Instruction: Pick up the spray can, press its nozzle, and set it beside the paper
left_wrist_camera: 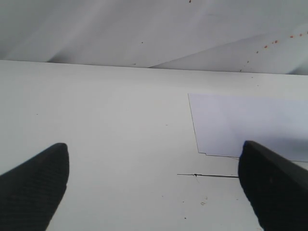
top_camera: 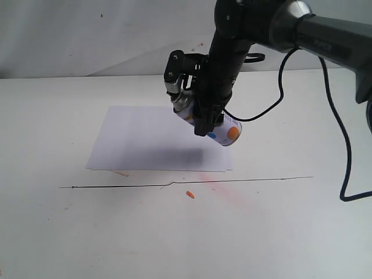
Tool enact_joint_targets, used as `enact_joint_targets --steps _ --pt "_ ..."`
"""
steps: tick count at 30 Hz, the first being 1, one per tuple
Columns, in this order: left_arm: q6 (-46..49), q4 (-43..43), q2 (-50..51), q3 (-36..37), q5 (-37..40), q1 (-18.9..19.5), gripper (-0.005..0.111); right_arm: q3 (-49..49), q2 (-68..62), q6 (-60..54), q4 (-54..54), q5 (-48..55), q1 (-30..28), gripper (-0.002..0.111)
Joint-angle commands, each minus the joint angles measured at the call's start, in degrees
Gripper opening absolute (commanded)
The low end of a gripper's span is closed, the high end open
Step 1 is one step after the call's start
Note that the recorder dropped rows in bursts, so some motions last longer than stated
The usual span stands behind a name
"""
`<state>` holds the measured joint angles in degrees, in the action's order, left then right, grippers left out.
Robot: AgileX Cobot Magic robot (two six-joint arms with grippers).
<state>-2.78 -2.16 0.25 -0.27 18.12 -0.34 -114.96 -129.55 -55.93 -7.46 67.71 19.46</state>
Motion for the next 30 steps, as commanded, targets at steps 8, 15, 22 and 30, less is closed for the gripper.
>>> enact_joint_targets --steps 8,15,22,30 --pt "0.0 -0.3 -0.3 0.3 -0.1 -0.3 0.089 -0.8 0.5 -0.4 -0.4 -2.9 -0.1 0.0" --pt "0.0 -0.3 -0.3 0.3 -0.1 -0.3 0.089 -0.8 0.5 0.8 -1.1 -3.6 -0.1 0.0" --pt "1.3 3.6 -0.3 0.3 -1.3 -0.3 0.089 -0.8 0.5 0.9 -2.8 -4.3 -0.1 0.0" --pt "1.5 6.1 -0.3 0.3 -27.5 -0.3 0.089 -0.8 0.5 -2.2 -0.5 -5.6 -0.1 0.0"
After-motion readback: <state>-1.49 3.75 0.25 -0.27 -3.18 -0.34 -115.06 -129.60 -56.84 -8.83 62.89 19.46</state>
